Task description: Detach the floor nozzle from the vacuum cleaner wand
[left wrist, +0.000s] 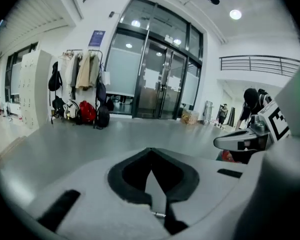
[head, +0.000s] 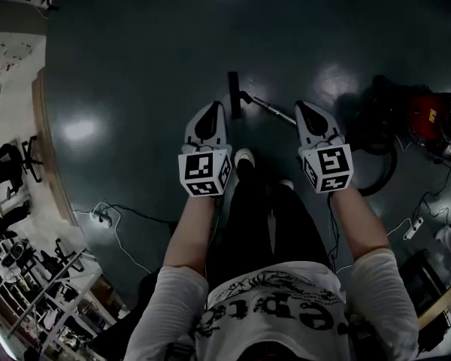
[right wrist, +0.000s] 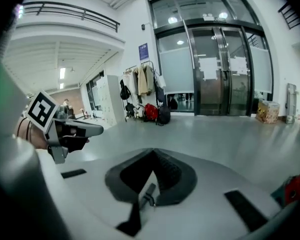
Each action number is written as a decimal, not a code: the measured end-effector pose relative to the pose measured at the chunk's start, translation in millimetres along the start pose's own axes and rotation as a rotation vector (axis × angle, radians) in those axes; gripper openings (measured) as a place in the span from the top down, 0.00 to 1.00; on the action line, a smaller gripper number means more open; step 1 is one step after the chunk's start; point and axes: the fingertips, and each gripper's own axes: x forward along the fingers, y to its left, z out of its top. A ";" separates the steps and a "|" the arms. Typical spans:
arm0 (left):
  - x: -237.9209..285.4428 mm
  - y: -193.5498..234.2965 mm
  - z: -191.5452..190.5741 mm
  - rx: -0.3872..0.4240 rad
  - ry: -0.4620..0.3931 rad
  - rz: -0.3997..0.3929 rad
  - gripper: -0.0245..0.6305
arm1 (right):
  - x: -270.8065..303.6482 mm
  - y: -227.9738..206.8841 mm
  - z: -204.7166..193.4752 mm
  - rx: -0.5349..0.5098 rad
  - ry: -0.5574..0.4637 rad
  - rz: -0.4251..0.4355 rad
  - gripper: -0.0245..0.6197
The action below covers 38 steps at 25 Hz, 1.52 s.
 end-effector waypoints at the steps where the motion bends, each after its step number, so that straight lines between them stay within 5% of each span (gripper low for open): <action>1: -22.6 -13.0 27.7 0.004 -0.031 -0.002 0.96 | -24.4 3.4 27.0 -0.002 -0.032 -0.006 0.96; 8: -188.6 -132.3 146.6 -0.094 -0.185 -0.105 0.96 | -208.0 32.6 138.8 -0.066 -0.192 -0.001 0.96; 16: -313.6 -191.8 156.6 -0.028 -0.265 0.013 0.96 | -348.3 46.8 146.7 -0.104 -0.293 -0.064 0.96; 24: -371.6 -208.3 162.7 0.143 -0.306 0.045 0.96 | -392.5 79.0 137.2 -0.094 -0.364 -0.024 0.96; 38: -398.3 -207.4 162.8 0.064 -0.357 0.041 0.96 | -413.8 122.5 143.9 -0.107 -0.401 0.046 0.96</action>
